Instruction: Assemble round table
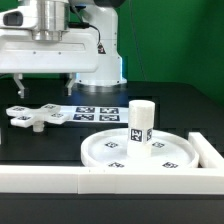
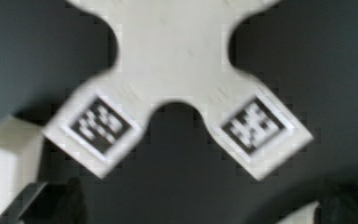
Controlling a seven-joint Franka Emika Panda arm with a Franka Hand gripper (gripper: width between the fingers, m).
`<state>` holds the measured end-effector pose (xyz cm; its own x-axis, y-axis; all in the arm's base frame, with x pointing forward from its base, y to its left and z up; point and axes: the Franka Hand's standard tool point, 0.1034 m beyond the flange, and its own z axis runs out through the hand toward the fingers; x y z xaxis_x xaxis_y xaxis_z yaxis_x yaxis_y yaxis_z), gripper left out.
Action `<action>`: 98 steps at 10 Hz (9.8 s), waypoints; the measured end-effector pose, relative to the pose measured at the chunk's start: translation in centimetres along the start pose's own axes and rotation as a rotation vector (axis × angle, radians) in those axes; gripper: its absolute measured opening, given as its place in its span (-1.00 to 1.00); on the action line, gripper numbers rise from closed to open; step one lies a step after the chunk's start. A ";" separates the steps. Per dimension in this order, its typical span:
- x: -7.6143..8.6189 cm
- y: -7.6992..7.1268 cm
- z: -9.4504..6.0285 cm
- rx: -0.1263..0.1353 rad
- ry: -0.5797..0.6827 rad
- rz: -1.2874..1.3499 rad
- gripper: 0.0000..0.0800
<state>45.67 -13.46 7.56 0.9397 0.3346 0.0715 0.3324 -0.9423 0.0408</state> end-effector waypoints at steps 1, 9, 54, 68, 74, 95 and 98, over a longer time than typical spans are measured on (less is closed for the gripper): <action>-0.7 1.0 0.0 -0.003 -0.004 0.012 0.62; -1.9 0.4 2.3 0.009 -0.048 0.042 0.62; 18.2 -11.7 -4.9 0.086 -0.175 0.440 0.10; 15.9 -12.0 -4.0 0.080 -0.141 0.415 0.10; 16.0 -11.9 -2.5 0.065 -0.110 0.378 0.10; 16.1 -12.6 -2.4 0.092 -0.128 1.660 0.10; 16.1 -12.5 -2.4 0.075 -0.150 1.972 0.10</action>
Offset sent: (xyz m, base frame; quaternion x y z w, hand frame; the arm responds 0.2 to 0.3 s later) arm 0.0000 0.0000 0.0000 0.0000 0.0000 0.0000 1.0000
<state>56.41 3.74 10.59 -0.0584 -0.9919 -0.1129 -0.9981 0.0599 -0.0107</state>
